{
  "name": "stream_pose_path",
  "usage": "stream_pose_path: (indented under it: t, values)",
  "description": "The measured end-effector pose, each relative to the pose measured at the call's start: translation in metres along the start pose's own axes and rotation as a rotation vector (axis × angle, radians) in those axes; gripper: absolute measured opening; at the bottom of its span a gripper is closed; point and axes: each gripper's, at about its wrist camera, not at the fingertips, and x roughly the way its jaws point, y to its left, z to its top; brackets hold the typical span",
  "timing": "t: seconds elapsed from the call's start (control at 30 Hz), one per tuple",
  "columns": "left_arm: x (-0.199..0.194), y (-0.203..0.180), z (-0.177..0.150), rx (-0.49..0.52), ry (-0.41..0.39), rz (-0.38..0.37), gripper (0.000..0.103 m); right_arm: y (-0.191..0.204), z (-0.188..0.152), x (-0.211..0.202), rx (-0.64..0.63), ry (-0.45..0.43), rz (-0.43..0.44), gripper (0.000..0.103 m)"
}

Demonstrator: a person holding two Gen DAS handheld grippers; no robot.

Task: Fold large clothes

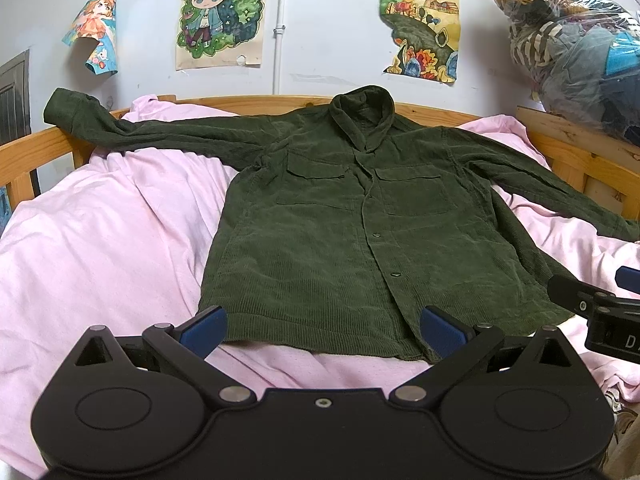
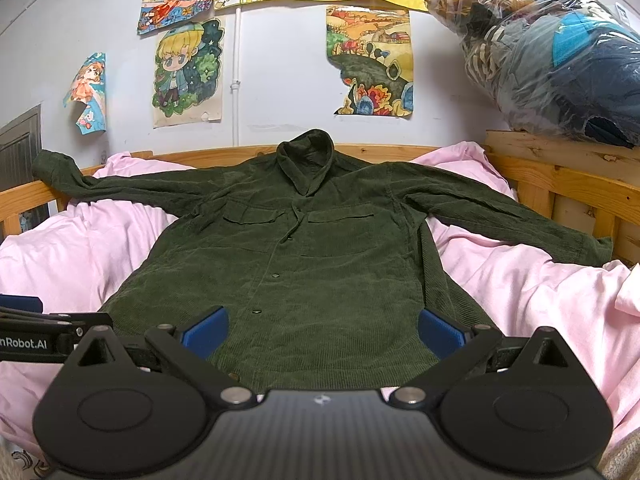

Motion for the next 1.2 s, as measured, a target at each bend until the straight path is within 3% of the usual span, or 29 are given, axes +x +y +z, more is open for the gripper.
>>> stream_pose_path:
  t: [1.2]
  values:
    - [-0.0008,-0.0023,-0.0010,-0.001,0.001,-0.002,0.102,-0.0026,0.0033,-0.0024,0.001,0.001,0.000,0.103]
